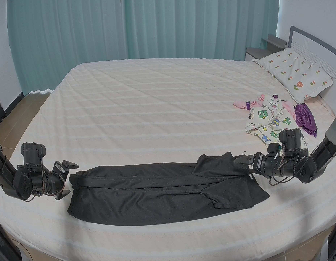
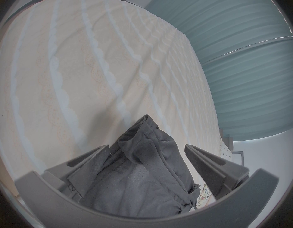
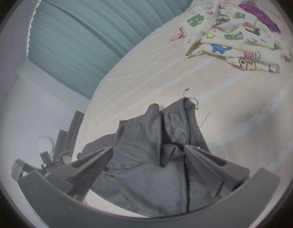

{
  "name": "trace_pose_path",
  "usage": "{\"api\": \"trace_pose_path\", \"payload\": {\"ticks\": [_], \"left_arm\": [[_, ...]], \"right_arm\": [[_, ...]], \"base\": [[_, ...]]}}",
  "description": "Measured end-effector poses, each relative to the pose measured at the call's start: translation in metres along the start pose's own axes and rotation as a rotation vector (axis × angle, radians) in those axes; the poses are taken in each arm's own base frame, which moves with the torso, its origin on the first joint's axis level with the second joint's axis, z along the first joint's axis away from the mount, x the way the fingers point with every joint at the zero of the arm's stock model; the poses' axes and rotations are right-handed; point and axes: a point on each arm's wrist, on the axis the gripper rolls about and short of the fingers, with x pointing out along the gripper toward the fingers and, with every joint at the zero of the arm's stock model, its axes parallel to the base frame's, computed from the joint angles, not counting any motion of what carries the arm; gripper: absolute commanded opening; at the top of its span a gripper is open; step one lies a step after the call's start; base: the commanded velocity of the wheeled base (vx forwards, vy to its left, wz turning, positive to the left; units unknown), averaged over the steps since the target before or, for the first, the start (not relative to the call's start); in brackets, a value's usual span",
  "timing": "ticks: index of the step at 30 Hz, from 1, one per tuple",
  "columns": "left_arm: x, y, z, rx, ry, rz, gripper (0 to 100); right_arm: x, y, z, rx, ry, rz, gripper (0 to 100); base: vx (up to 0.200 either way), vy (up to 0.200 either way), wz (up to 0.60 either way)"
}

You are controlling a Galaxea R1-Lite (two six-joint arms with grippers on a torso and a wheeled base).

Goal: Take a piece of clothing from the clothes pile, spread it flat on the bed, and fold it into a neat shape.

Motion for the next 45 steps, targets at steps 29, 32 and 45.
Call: {"api": "trace_pose_path", "payload": {"ticks": [29, 32, 45], "left_arm": [[-0.064, 0.015, -0.059, 0.078, 0.129, 0.016, 100], [-0.061, 0.017, -0.059, 0.075, 0.133, 0.028, 100], [-0.023, 0.011, -0.06, 0.028, 0.045, 0.019, 100]], "right_arm": [[-0.068, 0.015, -0.079, 0.386, -0.186, -0.034, 100], [-0.068, 0.015, -0.081, 0.393, -0.181, -0.035, 100], [-0.058, 0.015, -0.083, 0.385, -0.185, -0.036, 100]], "base": [[-0.083, 0.0, 0.0], [0.0, 0.0, 0.0], [0.0, 0.0, 0.0]]}}
